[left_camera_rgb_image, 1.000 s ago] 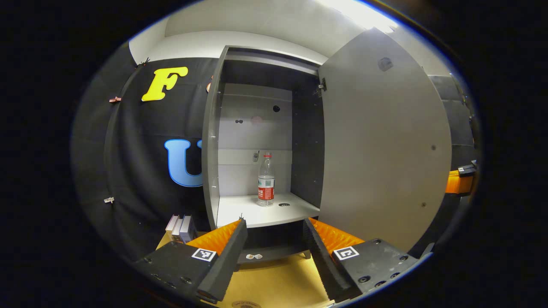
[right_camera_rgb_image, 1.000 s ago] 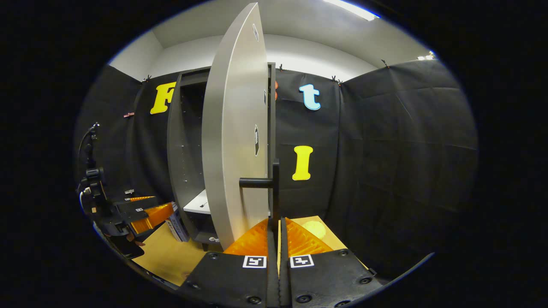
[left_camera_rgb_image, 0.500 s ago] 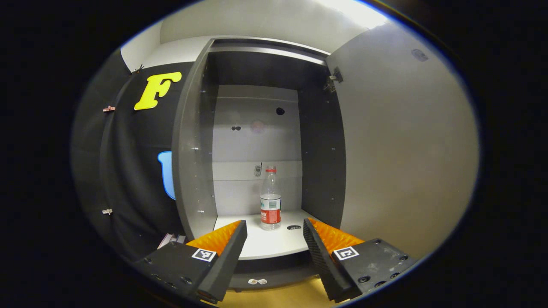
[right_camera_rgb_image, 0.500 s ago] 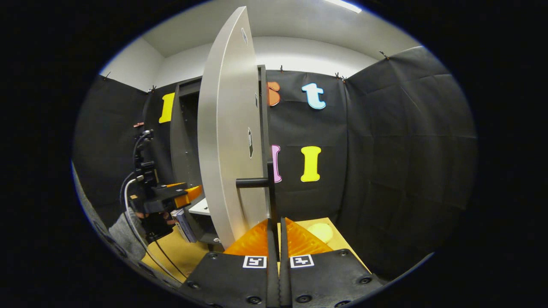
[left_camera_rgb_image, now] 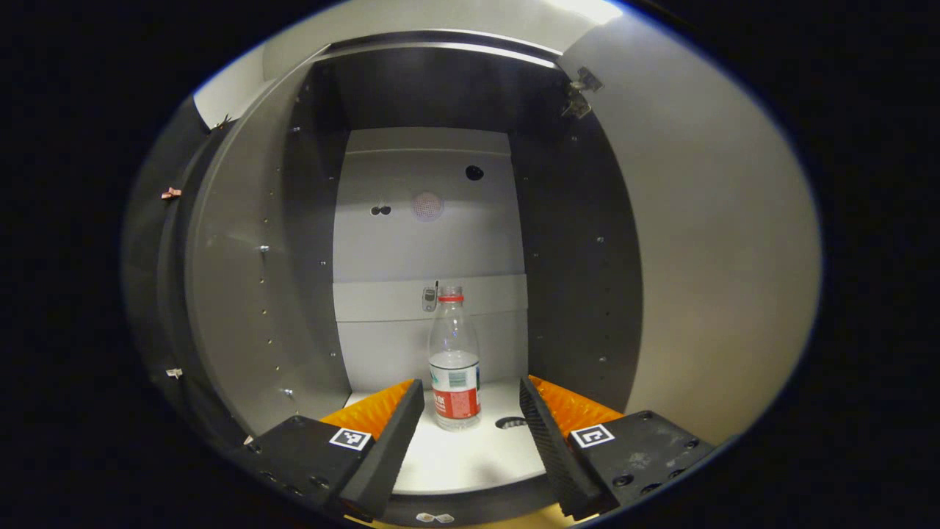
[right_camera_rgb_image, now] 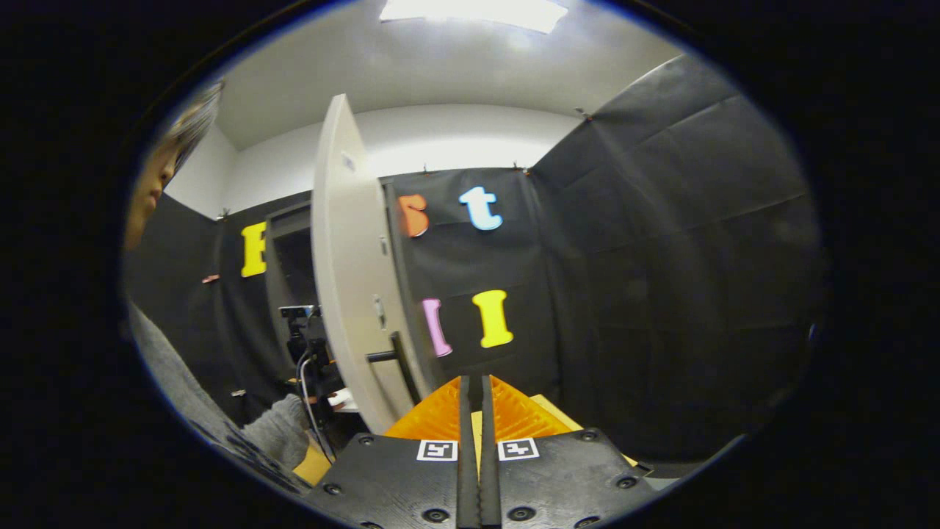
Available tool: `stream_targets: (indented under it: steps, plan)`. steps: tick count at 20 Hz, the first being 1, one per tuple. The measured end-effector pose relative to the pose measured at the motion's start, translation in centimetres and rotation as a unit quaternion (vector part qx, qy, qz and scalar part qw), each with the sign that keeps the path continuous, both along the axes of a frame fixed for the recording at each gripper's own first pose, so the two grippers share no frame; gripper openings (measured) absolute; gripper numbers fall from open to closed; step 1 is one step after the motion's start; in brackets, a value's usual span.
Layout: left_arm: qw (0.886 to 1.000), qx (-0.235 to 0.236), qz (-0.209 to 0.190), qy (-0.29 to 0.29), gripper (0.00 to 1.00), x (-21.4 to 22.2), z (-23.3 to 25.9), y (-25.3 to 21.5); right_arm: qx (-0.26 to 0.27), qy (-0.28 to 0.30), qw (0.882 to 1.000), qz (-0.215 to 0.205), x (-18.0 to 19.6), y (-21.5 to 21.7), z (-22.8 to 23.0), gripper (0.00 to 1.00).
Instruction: Open the cabinet door with the right hand, grasp the bottle in the cabinet with the left hand and place it on the coaster, then close the cabinet door with the right hand.
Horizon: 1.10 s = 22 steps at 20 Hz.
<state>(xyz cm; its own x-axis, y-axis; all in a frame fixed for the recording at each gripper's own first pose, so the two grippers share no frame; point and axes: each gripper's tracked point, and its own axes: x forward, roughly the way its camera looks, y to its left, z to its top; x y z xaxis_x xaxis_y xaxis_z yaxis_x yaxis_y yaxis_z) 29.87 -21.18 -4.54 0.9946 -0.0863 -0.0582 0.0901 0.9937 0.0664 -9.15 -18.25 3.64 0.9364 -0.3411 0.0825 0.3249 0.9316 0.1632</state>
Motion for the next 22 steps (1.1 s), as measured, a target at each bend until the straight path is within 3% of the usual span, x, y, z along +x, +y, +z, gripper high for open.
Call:
stream_targets:
  steps: [3, 5, 12, 16, 22]
  plan:
    - [1.0, -0.001, 0.008, 0.012, 0.83, 2.5, -1.9, -0.1, -0.02, 0.033, 0.996, -0.083, -1.3, -4.3, -1.8, 0.05]
    - [1.0, 0.003, 0.019, 0.017, 0.84, 4.3, -2.8, 0.4, -0.024, 0.047, 0.992, -0.111, -1.2, -5.5, -2.2, 0.05]
    - [0.999, 0.02, 0.04, 0.026, 0.83, 7.6, -4.9, 0.8, -0.004, 0.068, 0.991, -0.111, 2.4, -7.9, -3.1, 0.05]
    - [0.994, -0.078, 0.061, 0.056, 0.86, 9.9, -5.0, 1.8, -0.004, 0.08, 0.991, -0.103, 4.2, -9.0, -3.6, 0.05]
    - [0.997, -0.025, 0.052, 0.055, 0.86, 12.6, -5.9, 1.2, 0.0, 0.111, 0.988, -0.105, 6.0, -10.6, -5.4, 0.06]
